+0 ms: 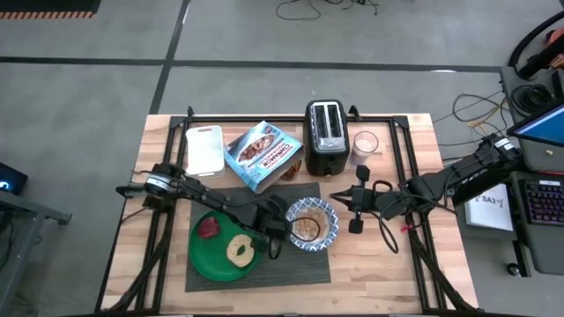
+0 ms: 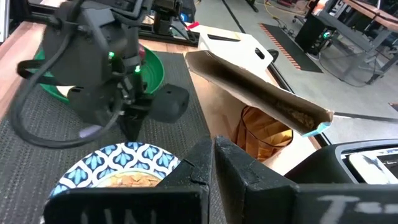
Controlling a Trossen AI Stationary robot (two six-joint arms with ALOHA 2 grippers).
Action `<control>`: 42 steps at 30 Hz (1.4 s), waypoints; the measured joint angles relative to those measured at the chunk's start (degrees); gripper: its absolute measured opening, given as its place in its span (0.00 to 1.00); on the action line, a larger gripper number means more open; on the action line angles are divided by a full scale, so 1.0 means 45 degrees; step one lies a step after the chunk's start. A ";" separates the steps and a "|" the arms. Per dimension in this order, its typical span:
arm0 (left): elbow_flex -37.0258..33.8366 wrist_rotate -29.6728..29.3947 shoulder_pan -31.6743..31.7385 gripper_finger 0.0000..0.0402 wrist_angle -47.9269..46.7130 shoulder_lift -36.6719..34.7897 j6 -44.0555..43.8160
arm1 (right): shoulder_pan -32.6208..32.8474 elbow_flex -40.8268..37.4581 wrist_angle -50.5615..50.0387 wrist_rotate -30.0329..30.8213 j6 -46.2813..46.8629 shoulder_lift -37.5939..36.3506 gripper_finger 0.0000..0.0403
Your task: Arrange a breakfast setting
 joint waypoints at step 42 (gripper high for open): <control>-0.0591 -0.1524 0.0193 0.00 -0.4494 -0.1747 -0.4185 | 0.0000 0.0000 -0.0172 0.0005 -0.0109 0.0000 0.02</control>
